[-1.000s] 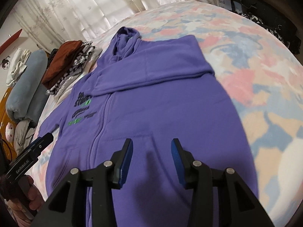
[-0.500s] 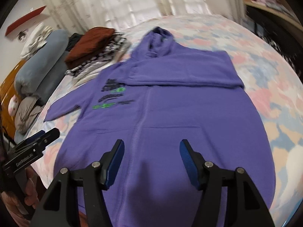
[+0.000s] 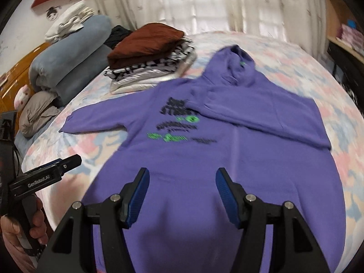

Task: Fold large clothes
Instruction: 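Grasp the other sleeve cuff with the left tool and lift it, then fold the held sleeve across the hoodie front with the left tool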

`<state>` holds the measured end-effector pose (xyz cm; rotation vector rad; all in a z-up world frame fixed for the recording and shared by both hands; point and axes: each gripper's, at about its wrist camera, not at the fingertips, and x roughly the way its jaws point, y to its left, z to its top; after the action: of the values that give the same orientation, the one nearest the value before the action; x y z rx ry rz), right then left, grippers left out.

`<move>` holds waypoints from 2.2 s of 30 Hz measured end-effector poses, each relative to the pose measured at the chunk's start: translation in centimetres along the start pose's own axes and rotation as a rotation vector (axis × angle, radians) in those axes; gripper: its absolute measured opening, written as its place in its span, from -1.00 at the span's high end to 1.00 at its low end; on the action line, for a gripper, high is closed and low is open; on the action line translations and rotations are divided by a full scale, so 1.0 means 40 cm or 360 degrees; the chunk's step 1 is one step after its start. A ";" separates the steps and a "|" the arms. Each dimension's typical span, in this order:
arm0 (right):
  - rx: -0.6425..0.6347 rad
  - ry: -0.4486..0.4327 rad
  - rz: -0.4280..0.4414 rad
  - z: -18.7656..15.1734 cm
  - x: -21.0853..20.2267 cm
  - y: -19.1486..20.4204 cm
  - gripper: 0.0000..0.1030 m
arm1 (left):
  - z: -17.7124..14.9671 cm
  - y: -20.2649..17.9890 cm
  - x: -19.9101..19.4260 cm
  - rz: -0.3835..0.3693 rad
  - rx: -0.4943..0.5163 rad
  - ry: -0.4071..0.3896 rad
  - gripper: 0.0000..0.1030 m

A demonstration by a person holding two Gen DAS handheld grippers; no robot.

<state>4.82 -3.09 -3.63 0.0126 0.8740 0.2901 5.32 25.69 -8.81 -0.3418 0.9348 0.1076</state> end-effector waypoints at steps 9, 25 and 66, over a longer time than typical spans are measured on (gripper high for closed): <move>-0.0182 0.0035 0.0105 0.076 0.168 0.170 0.33 | 0.124 0.241 0.139 -0.0099 -0.0335 -0.0045 -0.50; -0.0342 0.0187 0.0253 0.224 0.529 0.417 0.69 | 0.301 0.528 0.345 -0.0227 -0.0779 -0.0196 -0.02; 0.0524 -0.0072 -0.0045 -0.035 -0.040 -0.409 0.68 | -0.043 -0.663 0.153 -0.0350 0.0819 -0.0040 -0.45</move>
<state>6.84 -19.38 -5.44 0.3115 0.8681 0.1166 13.93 -0.20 -8.26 0.0359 0.8601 -0.3262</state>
